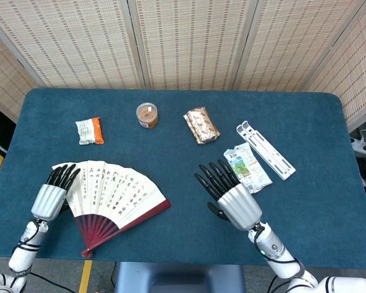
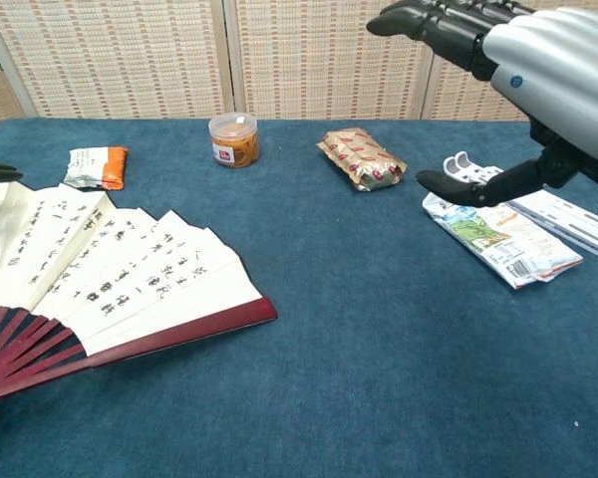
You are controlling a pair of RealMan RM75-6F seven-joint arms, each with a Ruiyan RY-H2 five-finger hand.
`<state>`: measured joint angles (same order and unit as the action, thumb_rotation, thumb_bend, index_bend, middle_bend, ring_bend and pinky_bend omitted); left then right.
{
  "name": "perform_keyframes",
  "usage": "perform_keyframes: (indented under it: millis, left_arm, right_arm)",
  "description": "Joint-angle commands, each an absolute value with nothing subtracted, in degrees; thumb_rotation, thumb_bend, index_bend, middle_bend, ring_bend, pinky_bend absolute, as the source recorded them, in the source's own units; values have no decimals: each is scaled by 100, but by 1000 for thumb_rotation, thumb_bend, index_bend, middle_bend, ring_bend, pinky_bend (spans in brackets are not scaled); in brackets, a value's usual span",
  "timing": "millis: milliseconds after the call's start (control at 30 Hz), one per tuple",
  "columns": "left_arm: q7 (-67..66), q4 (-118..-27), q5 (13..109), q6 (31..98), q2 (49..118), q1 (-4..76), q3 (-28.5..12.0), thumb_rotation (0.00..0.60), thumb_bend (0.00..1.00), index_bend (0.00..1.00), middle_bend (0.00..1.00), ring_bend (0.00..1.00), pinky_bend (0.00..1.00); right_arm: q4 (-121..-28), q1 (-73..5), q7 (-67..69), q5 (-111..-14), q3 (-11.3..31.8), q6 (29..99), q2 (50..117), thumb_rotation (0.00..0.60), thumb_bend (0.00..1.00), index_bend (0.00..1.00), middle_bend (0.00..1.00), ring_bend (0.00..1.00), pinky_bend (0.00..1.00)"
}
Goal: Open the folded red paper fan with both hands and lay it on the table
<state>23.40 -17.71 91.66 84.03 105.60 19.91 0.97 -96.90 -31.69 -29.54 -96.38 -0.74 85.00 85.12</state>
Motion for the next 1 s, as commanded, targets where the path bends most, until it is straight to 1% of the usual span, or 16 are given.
perform_keyframes:
  millis: [33,133,233,333,433,567,633,700,733,800,833,900,967,1000]
  left_arm:
    - [2370,-1854,9083,7699,10351,1986,176,600,443,0,0,0,92]
    - [2317,-2153,9016,7413,10096,1995,169,600,421,0,0,0,80]
    - [1801,-2652,8869,7244,9735,1982,77,600,399,0,0,0,74]
    - [658,-3547,8668,7083,9256,1945,-38,600,392,0,0,0,66]
    - [-413,-4444,8545,7162,8860,1872,-106,600,390,0,0,0,63]
    - [-1336,-5551,8322,7267,8397,1778,-244,600,386,0,0,0,62]
    - [-1123,-6009,8246,7438,8231,1681,-329,600,383,0,0,0,62]
    - [-174,-6555,8440,7718,7991,1564,-295,600,398,0,0,0,63]
    - [592,-6874,8620,7972,7862,1467,-251,600,407,0,0,0,63]
    - [1392,-7108,8961,8487,7720,1324,-184,600,407,0,0,0,64]
    - [1583,-7185,9173,8866,7690,1238,-170,600,406,0,0,0,63]
    - [1438,-7278,9484,9294,7608,1161,-133,600,406,0,0,0,58]
    - [1242,-7546,9644,9558,7534,1072,-104,600,404,0,0,0,48]
    - [1174,-7692,9657,9568,7486,1037,-70,600,404,0,0,0,45]
  right_arm:
    - [-9841,-3110,-3153,-9489,-2,8323,8346,503,255,0,0,0,0]
    - [-10014,-3064,-3361,-9291,29,8131,8159,484,240,0,0,0,0]
    - [-10212,-3007,-3614,-9075,35,7930,7971,459,221,0,0,0,0]
    - [-10393,-2929,-3830,-8874,9,7764,7815,454,204,0,0,0,0]
    - [-10494,-2868,-3950,-8741,20,7681,7715,452,191,0,0,0,0]
    - [-10607,-2778,-3965,-8637,70,7684,7562,452,189,0,0,0,0]
    - [-10673,-2682,-3913,-8627,68,7773,7451,452,188,0,0,0,0]
    - [-10778,-2489,-3848,-8636,16,7977,7268,452,188,0,0,0,0]
    - [-10836,-2329,-3837,-8659,-57,8143,7132,451,188,0,0,0,0]
    - [-10921,-2023,-3835,-8700,-205,8466,6931,451,188,0,0,0,0]
    - [-10938,-1796,-3774,-8747,-320,8704,6812,451,188,0,0,0,0]
    - [-10874,-1427,-3594,-8796,-484,9092,6679,449,188,0,0,0,0]
    - [-10721,-987,-3306,-8741,-637,9515,6588,449,188,0,0,0,0]
    - [-10639,-812,-3138,-8689,-680,9671,6570,449,188,0,0,0,0]
